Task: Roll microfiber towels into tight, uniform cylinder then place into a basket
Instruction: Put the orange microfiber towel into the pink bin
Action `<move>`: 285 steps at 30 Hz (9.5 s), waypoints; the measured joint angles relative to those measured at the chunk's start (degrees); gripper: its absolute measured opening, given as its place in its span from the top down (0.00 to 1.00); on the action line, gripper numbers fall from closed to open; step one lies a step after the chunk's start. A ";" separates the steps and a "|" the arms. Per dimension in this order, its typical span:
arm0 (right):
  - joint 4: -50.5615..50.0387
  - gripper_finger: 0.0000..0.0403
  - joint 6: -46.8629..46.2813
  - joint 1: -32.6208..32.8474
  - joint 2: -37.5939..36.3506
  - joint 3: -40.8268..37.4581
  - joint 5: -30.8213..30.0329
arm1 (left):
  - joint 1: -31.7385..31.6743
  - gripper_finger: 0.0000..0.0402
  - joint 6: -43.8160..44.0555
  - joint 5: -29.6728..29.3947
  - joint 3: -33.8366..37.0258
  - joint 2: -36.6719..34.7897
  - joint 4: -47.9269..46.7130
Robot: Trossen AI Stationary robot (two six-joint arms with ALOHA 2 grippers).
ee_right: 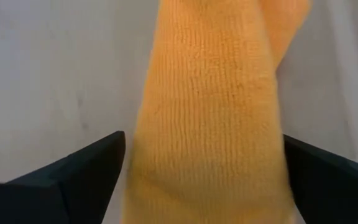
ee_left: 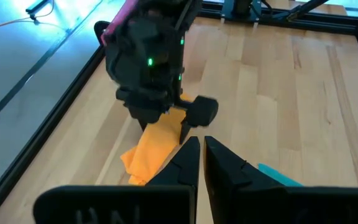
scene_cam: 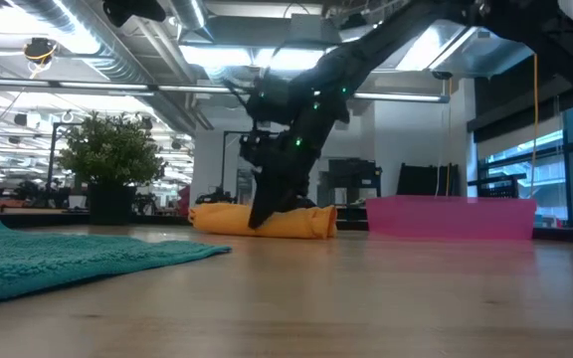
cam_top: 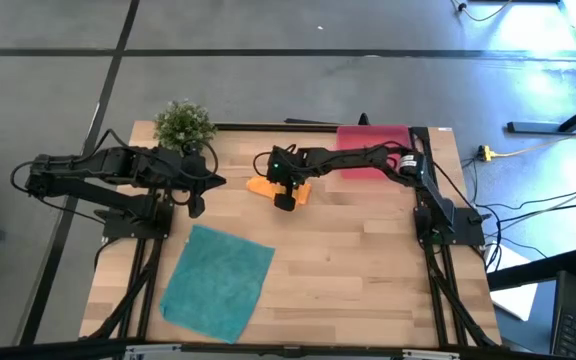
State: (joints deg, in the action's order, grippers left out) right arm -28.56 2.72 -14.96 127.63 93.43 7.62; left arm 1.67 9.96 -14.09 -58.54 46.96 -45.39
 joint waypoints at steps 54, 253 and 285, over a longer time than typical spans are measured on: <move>0.72 0.73 -0.83 -0.28 2.28 0.04 -3.85 | 0.02 0.98 0.00 0.00 0.00 0.02 0.00; 7.50 0.53 56.26 -38.45 -28.00 -36.79 -12.05 | -21.90 0.97 -16.65 13.38 -21.18 42.91 23.32; 7.56 0.53 56.26 -38.42 -28.02 -36.79 -12.05 | -21.90 0.97 -16.48 13.27 -21.18 42.88 23.39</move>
State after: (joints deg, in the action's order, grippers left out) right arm -20.99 58.98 -53.39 99.61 56.64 -4.43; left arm -20.23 -6.52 -0.82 -79.72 89.84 -22.00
